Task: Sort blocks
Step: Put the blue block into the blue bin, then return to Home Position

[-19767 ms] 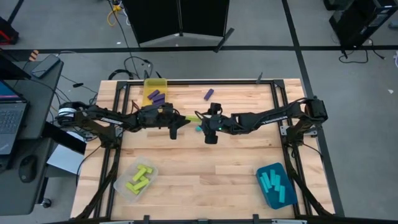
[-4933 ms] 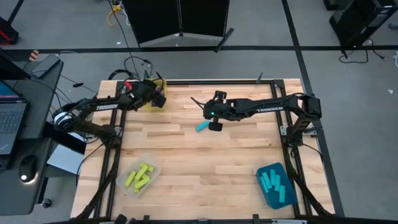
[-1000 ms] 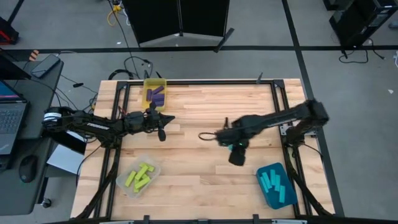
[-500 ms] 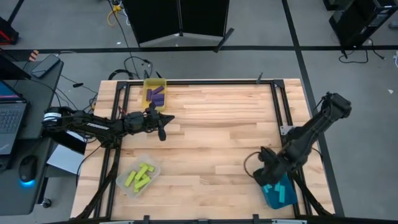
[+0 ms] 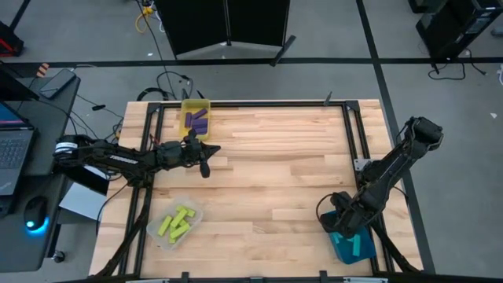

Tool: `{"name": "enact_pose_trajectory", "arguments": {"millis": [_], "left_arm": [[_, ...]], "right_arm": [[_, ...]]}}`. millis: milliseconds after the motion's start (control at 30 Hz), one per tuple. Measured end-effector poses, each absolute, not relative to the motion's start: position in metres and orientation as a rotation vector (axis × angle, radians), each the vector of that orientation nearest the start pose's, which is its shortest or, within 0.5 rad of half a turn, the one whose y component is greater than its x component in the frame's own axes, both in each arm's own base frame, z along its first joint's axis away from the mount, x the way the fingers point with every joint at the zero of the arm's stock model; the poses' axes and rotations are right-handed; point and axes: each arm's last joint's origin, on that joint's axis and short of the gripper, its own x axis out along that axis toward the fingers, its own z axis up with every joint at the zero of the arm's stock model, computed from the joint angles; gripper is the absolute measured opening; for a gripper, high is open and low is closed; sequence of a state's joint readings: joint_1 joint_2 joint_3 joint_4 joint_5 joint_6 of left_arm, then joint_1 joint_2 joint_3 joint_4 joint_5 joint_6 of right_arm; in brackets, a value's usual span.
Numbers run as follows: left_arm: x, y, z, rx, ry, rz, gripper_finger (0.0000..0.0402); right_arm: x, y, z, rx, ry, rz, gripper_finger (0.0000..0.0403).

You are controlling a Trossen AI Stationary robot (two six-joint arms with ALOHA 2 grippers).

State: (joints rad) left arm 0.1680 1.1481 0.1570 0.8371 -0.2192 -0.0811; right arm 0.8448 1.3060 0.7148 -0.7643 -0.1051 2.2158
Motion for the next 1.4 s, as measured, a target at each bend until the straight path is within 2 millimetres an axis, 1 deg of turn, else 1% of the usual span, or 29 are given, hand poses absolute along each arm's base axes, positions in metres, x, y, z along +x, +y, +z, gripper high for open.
{"name": "enact_pose_trajectory", "arguments": {"millis": [233, 467, 600, 667, 767, 933, 1067, 1167, 1267, 1333, 1400], "left_arm": [[0.187, 0.039, 0.157, -0.073, 0.138, 0.422, 0.0016], [0.187, 0.039, 0.157, -0.073, 0.139, 0.436, 0.0016], [0.187, 0.039, 0.157, -0.074, 0.139, 0.434, 0.0016], [0.187, 0.039, 0.157, -0.074, 0.139, 0.433, 0.0016], [0.187, 0.039, 0.157, -0.078, 0.138, 0.43, 0.0016], [0.187, 0.038, 0.157, -0.081, 0.14, 0.396, 0.0016], [0.187, 0.038, 0.157, -0.076, 0.14, 0.395, 0.0016], [0.187, 0.038, 0.157, -0.077, 0.141, 0.39, 0.0016], [0.187, 0.038, 0.157, -0.077, 0.141, 0.38, 0.0016], [0.187, 0.038, 0.157, -0.076, 0.141, 0.379, 0.0016], [0.188, 0.038, 0.158, -0.076, 0.136, 0.378, 0.0016]], "right_arm": [[0.136, 0.158, 0.177, 1.232, 1.393, -0.86, 0.0128], [0.137, 0.156, 0.177, 1.161, 1.409, -0.799, 0.0175], [0.14, 0.154, 0.178, 1.116, 1.417, -0.754, 0.019], [0.142, 0.155, 0.182, 1.098, 1.422, -0.718, 0.0192], [0.145, 0.156, 0.195, 1.045, 1.439, -0.694, 0.0187], [0.147, 0.155, 0.226, 0.902, 1.482, -0.654, 0.0159], [0.151, 0.151, 0.244, 0.755, 1.474, -0.552, 0.0115], [0.158, 0.146, 0.249, 0.663, 1.44, -0.47, 0.0071], [0.166, 0.137, 0.25, 0.565, 1.407, -0.41, 0.0022], [0.172, 0.129, 0.251, 0.484, 1.376, -0.376, 0.001], [0.179, 0.12, 0.253, 0.408, 1.34, -0.344, 0.0014]]}}
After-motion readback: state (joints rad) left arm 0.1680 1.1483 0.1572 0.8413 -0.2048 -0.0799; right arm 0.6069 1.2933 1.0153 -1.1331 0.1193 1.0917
